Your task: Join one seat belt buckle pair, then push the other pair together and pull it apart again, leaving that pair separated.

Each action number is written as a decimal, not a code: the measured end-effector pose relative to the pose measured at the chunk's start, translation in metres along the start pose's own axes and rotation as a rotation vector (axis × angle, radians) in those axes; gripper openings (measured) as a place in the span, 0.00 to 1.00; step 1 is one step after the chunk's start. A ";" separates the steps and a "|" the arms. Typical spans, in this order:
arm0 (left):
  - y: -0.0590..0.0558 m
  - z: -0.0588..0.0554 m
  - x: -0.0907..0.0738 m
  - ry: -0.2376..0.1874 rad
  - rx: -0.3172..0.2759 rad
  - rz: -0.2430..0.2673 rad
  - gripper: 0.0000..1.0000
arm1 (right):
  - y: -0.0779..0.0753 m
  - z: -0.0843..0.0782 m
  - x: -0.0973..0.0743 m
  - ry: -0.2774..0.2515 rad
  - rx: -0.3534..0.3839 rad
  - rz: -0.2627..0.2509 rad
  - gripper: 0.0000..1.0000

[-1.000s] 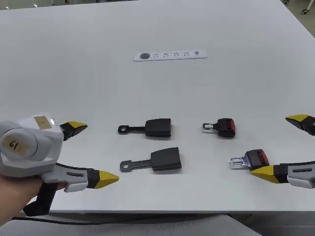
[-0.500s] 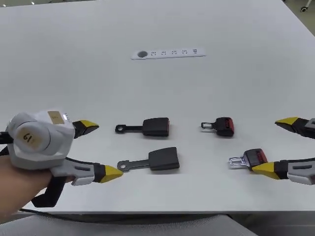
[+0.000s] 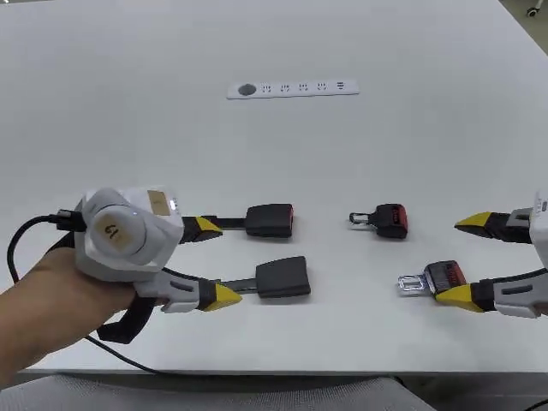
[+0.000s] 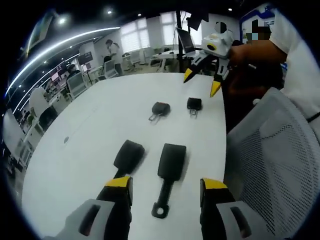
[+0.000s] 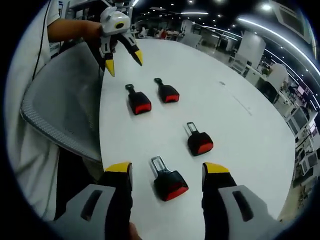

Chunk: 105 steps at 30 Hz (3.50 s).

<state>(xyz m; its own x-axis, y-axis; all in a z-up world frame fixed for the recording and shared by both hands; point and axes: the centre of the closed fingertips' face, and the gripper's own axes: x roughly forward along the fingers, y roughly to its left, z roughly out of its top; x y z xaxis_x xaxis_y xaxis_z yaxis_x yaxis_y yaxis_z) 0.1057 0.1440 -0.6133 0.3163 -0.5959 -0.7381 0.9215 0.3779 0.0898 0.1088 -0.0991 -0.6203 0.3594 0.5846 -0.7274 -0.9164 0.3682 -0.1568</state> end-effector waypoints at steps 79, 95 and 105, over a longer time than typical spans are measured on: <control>-0.013 -0.018 0.089 0.243 0.259 -0.227 0.33 | 0.013 -0.040 0.061 0.187 -0.172 0.229 0.33; -0.013 -0.019 0.089 0.245 0.276 -0.239 0.33 | 0.034 -0.009 0.084 0.149 -0.168 0.249 0.33; -0.014 -0.019 0.088 0.243 0.284 -0.243 0.33 | 0.041 0.012 0.102 0.142 -0.191 0.266 0.33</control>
<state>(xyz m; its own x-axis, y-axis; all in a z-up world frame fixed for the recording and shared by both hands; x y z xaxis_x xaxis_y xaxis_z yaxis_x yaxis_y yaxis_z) 0.1166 0.0996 -0.6924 0.0519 -0.4464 -0.8933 0.9986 0.0178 0.0491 0.1102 -0.0158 -0.6934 0.0883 0.5309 -0.8428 -0.9958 0.0674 -0.0619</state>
